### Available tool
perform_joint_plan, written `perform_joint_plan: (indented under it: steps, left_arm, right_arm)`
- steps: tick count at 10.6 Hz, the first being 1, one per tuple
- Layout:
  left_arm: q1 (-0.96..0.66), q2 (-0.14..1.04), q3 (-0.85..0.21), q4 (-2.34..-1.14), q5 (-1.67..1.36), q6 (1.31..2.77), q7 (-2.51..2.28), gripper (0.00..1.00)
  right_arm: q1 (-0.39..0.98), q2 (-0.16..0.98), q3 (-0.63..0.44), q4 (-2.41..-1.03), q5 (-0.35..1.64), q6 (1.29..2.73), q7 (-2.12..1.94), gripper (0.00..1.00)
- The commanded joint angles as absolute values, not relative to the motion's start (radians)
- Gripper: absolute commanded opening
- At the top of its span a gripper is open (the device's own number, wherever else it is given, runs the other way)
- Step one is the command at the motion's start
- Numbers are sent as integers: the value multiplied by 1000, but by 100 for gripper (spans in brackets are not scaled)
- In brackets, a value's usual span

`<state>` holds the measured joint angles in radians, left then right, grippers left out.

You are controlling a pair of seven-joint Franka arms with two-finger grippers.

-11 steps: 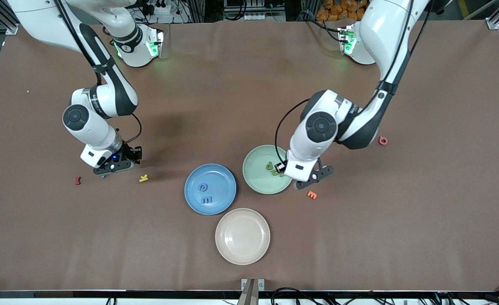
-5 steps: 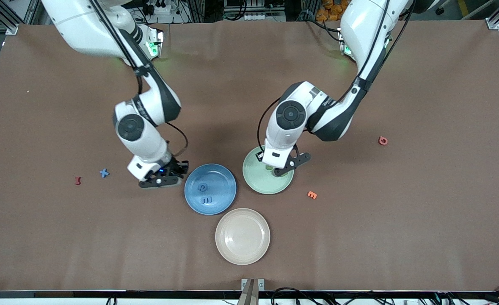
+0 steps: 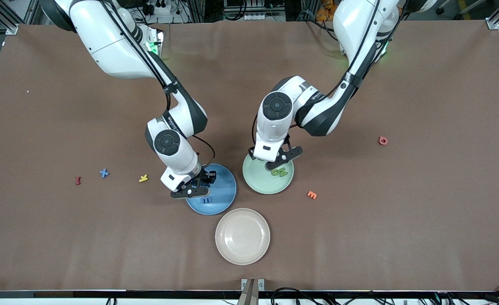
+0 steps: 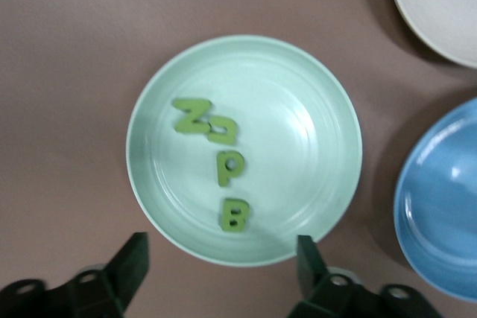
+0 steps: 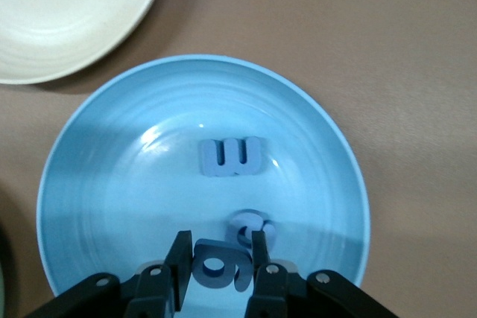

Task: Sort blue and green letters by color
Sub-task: 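Carry green B over the green plate while the right gripper carries 9, then open both grippers to drop B and 9 onto their plates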

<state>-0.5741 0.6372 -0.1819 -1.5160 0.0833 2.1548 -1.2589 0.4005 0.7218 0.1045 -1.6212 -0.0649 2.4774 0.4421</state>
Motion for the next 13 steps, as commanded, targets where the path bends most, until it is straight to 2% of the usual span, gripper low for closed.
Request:
perform_joint_plan:
  steps: [1,2,4,9,13]
  left_arm:
    - [-500,637,-166,-1499,109,2146,-1244,100]
    - [-455,637,-166,-1497,109,2146,-1199,100]
    - [-364,627,-164,-1499,109,2145,-1085,100]
    - [-187,597,-176,-1516,95,1955,-842,100]
    - [-39,455,-213,-1647,-23,1916,-811,100]
  right_arm:
    - [403,753,100,-1557,-74,2461,480,61]
    - [397,753,100,-1557,-75,2465,497,100]
    - [391,752,98,-1554,-87,2465,483,100]
    - [263,742,94,-1548,-84,2451,99,100]
    - [146,744,77,-1548,-106,2415,-137,100]
